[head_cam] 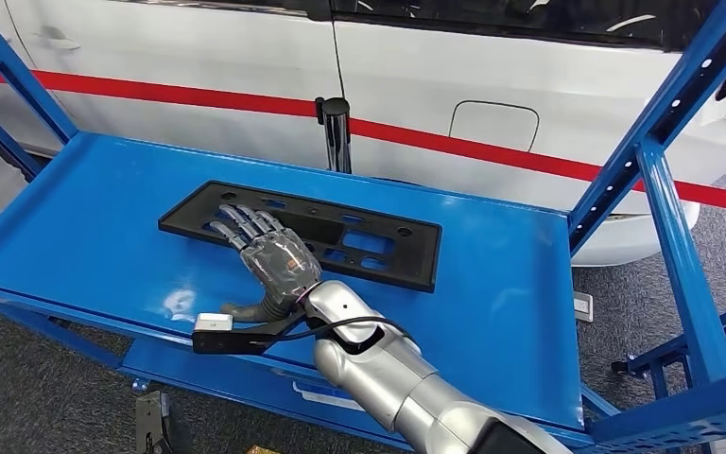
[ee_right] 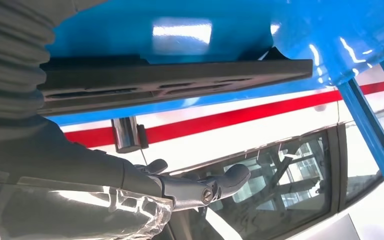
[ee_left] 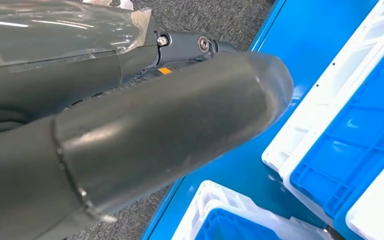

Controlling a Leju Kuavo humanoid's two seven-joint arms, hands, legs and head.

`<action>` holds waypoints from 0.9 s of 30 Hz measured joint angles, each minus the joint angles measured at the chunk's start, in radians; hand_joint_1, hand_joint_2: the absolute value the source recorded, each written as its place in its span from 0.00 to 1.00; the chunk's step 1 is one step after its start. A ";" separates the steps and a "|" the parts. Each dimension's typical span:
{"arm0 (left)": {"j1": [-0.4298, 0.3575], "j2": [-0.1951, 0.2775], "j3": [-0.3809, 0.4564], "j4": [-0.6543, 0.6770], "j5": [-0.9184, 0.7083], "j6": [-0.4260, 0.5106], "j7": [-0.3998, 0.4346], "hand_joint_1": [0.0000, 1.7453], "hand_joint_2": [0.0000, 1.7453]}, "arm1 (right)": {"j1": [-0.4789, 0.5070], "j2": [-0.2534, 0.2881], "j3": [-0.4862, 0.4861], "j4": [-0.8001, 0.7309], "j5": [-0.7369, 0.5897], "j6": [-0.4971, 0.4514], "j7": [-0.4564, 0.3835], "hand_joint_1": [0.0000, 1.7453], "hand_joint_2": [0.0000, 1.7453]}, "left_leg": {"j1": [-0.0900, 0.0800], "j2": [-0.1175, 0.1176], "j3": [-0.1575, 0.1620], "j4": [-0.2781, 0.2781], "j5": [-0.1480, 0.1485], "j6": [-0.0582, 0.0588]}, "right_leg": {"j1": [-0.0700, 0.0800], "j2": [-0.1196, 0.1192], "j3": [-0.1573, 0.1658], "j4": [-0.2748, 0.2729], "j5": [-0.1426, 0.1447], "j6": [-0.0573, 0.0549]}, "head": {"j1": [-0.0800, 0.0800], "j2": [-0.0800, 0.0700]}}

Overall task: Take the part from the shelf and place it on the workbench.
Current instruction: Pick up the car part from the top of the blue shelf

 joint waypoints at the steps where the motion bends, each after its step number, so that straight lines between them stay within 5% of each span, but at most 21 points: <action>1: 0.000 0.000 0.000 0.000 0.000 0.002 0.005 0.00 0.00 | 0.000 0.000 -0.002 -0.003 0.002 0.000 0.000 0.00 1.00 | 0.000 0.000 0.000 0.000 0.000 0.000 | 0.000 0.000 0.000 0.000 0.000 0.000 | 0.000 0.000; 27: 0.015 0.006 0.000 0.008 -0.002 0.031 0.043 0.00 0.00 | 0.002 0.000 -0.014 -0.029 0.079 -0.004 0.033 0.00 1.00 | -0.008 0.000 0.000 0.001 0.000 0.000 | -0.008 0.000 0.000 0.000 0.000 0.000 | 0.000 0.000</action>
